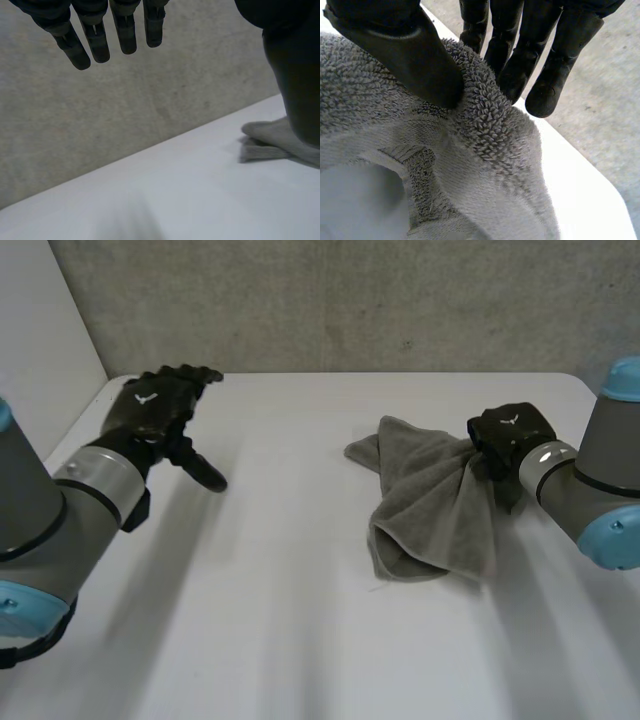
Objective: Fold the towel.
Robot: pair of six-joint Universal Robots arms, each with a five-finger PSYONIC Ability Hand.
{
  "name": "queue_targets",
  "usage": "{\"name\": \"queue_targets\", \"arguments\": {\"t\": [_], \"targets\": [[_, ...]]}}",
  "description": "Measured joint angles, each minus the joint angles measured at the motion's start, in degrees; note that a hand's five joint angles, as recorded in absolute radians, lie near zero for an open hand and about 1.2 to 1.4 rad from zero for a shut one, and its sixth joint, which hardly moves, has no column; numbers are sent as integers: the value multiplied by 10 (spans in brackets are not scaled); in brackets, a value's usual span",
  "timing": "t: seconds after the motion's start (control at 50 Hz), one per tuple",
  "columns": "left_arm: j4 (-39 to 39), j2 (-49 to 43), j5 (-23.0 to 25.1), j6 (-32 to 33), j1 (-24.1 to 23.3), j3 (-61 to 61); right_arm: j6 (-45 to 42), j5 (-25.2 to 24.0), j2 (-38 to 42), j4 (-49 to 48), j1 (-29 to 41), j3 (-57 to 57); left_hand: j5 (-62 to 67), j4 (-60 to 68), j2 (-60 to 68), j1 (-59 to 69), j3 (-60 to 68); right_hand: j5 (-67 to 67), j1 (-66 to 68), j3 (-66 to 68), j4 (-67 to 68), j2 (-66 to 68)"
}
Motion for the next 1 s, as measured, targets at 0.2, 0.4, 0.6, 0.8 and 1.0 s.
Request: {"name": "queue_targets", "arguments": {"t": [0.2, 0.4, 0.6, 0.8, 1.0], "targets": [[1, -24, -1, 15, -37, 0, 16, -12, -48, 17, 61, 16, 0, 0, 0, 0, 0, 0, 0, 3, 0, 6], [2, -20, -4, 34, -37, 2, 97, -80, -137, 45, 108, -69, 0, 0, 0, 0, 0, 0, 2, 3, 0, 6], [-1, -6, -8, 30, -37, 0, -30, -120, 72, 286, 194, -235, 0, 0, 0, 0, 0, -602, -572, -582, -589, -563], [-7, -2, -3, 34, -42, 0, -16, -79, 44, 227, 179, -214, 0, 0, 1, 0, 1, -621, -612, -620, -621, -586], [-102, -5, 0, 62, -76, 12, 3, -90, -112, 185, 157, 0, 43, 39, 47, 31, 52, -589, -582, -595, -598, -558]]}}
